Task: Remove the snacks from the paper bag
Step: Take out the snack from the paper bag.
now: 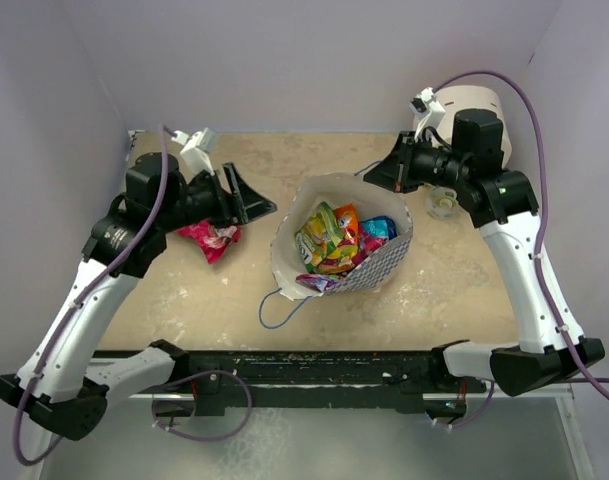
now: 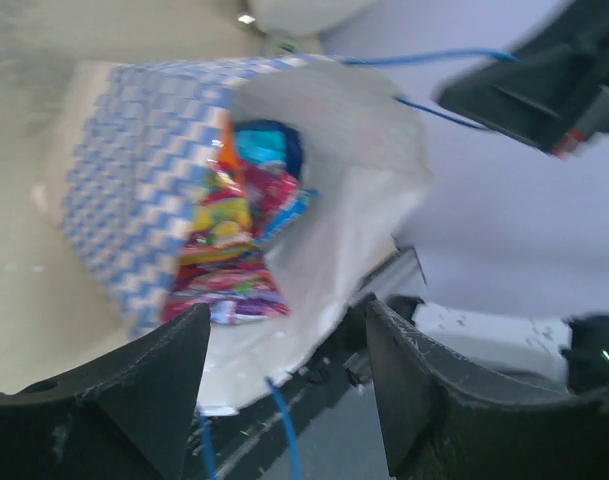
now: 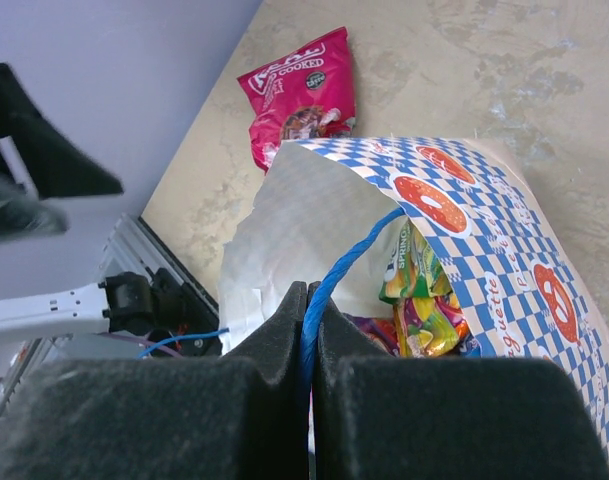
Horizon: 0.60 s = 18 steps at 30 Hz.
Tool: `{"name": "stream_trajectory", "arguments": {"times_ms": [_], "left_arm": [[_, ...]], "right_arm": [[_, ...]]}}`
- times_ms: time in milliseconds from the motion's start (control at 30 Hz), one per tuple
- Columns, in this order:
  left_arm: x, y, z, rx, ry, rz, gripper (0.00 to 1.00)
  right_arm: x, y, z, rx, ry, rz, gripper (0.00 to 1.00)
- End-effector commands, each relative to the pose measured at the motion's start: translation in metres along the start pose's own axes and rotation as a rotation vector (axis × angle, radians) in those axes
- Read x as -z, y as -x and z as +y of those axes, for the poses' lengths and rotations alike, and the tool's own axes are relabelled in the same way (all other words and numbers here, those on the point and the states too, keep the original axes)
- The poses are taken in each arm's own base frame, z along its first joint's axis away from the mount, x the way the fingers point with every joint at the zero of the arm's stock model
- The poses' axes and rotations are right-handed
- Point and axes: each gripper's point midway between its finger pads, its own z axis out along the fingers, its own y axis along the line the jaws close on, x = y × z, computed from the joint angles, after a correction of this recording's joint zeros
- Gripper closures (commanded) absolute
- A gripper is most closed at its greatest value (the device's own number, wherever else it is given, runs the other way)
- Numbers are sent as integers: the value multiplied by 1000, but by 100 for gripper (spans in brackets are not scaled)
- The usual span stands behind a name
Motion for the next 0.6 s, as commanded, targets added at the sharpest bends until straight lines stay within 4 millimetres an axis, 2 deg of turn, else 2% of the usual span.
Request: {"name": "stream_trajectory", "arguments": {"times_ms": [0, 100, 200, 233, 300, 433, 533, 567], "left_arm": [[-5, -8, -68, -67, -106, 0, 34], [-25, -41, -101, -127, -103, 44, 39], [-46, -85, -114, -164, -33, 74, 42], [-54, -93, -116, -177, -20, 76, 41], [-68, -100, -110, -188, 29, 71, 41], [-101, -102, -90, -193, 107, -5, 41], [-122, -104, -72, -102, 208, -52, 39], [-130, -106, -74, -91, 201, -63, 41]], "right_arm": [[16, 21, 26, 53, 72, -68, 100], [17, 26, 27, 48, 72, -89, 100], [17, 30, 26, 36, 56, -101, 100], [17, 31, 26, 36, 54, -105, 100], [17, 33, 27, 35, 56, -108, 100], [16, 33, 25, 20, 45, -108, 100], [18, 34, 26, 2, 40, -105, 100], [20, 35, 28, 0, 39, -107, 100]]}}
